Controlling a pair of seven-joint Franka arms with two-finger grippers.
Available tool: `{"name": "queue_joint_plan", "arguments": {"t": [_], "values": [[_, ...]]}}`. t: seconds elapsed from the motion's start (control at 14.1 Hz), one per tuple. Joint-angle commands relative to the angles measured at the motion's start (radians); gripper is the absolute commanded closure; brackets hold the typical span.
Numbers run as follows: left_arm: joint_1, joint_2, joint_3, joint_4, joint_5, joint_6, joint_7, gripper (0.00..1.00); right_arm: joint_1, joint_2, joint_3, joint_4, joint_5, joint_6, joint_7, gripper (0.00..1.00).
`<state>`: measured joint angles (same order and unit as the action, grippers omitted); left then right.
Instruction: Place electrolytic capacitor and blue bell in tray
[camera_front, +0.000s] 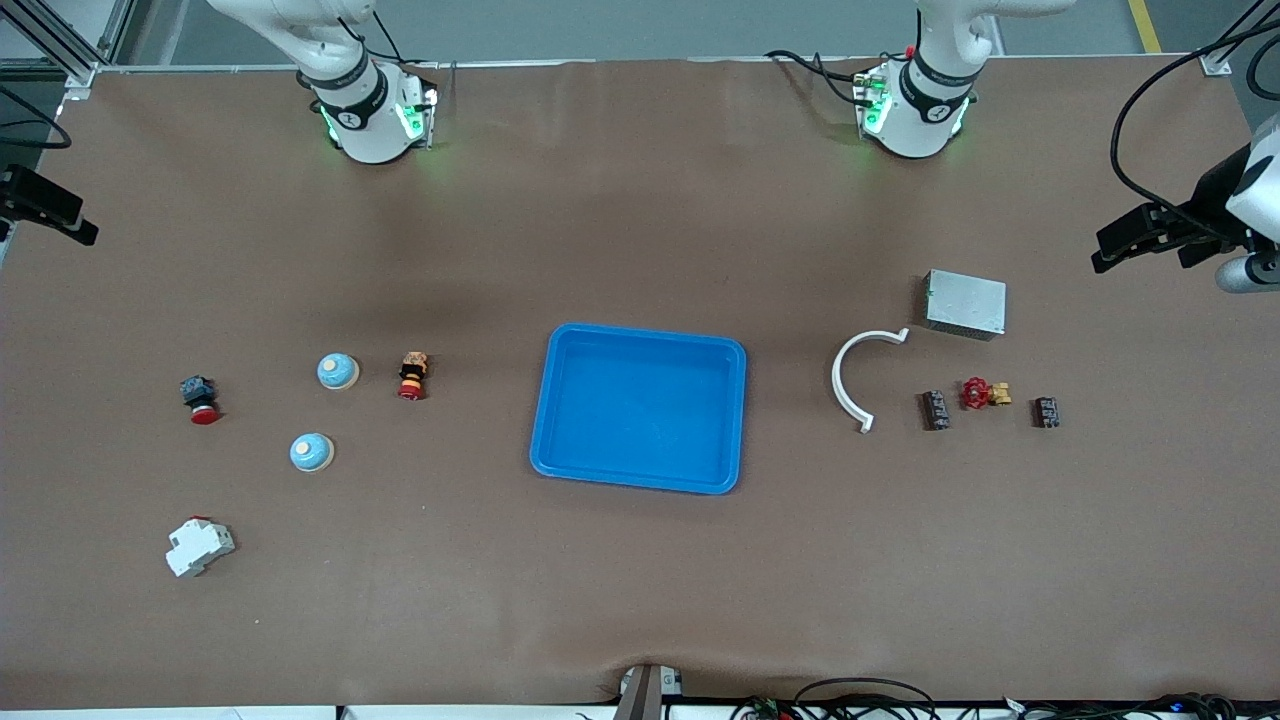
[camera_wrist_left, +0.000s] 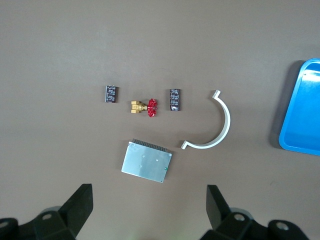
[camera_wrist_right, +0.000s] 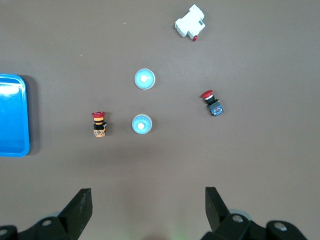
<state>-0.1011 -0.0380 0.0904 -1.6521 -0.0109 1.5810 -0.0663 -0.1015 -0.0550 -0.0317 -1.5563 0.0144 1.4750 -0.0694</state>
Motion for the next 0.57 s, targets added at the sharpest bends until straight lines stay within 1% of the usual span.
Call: {"name": "queue_joint_plan", "arguments": {"t": [0.0,0.28,0.49], "values": [[0.003,0.000,-0.001,0.000,-0.003,0.007,0.000,0.00,-0.009,0.006,0.009,0.013,0.009,-0.004,0.010,0.00],[0.001,0.015,-0.001,0.026,-0.003,0.005,0.008,0.00,-0.007,0.006,0.007,0.013,0.009,-0.002,0.010,0.00],[0.011,0.020,0.003,0.025,-0.003,0.004,0.016,0.00,-0.009,0.006,0.007,0.013,0.009,-0.002,0.010,0.00]]}}
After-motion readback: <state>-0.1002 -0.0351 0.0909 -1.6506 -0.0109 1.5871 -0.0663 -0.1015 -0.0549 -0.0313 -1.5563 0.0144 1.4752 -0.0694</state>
